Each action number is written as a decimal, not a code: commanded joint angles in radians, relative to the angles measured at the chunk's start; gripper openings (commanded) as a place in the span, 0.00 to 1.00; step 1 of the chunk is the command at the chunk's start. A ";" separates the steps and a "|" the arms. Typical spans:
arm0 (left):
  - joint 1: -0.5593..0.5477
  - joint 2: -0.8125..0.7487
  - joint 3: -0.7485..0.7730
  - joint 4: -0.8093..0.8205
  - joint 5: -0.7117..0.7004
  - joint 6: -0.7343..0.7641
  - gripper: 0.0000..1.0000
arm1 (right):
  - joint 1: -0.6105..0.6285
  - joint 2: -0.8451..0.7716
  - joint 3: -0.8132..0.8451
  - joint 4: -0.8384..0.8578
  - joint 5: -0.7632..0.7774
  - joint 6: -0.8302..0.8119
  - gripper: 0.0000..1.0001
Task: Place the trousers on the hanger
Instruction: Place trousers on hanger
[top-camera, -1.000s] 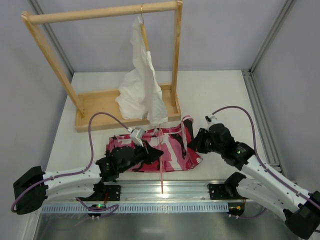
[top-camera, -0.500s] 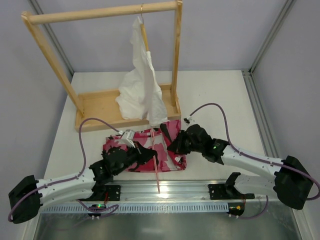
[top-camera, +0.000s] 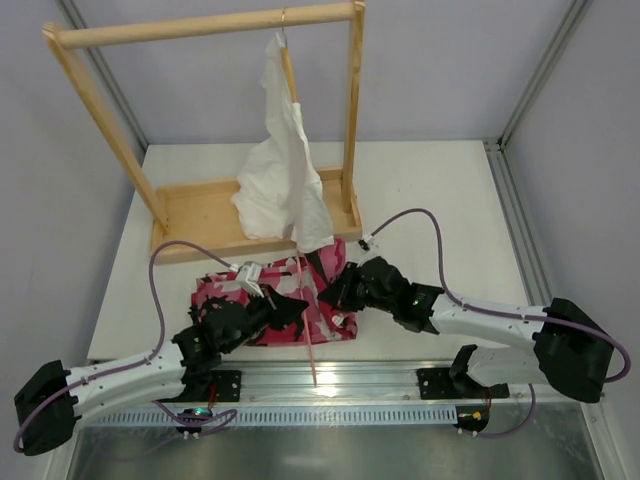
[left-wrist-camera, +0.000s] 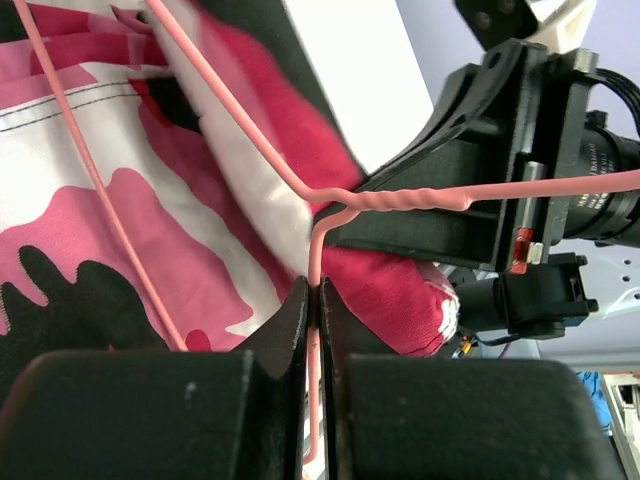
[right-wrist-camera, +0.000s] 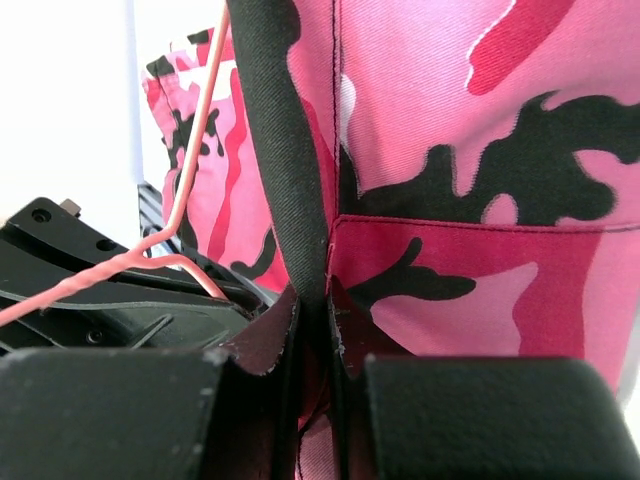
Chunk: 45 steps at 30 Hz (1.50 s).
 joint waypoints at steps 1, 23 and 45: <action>0.009 -0.042 0.007 -0.027 -0.036 -0.014 0.00 | 0.011 -0.108 0.003 -0.027 0.159 0.009 0.04; 0.020 0.211 0.056 0.143 0.069 -0.078 0.00 | -0.147 -0.770 0.083 -0.754 0.371 -0.231 0.04; 0.022 0.322 0.192 -0.040 0.059 -0.144 0.01 | -0.009 -0.120 -0.002 -0.072 0.056 -0.140 0.12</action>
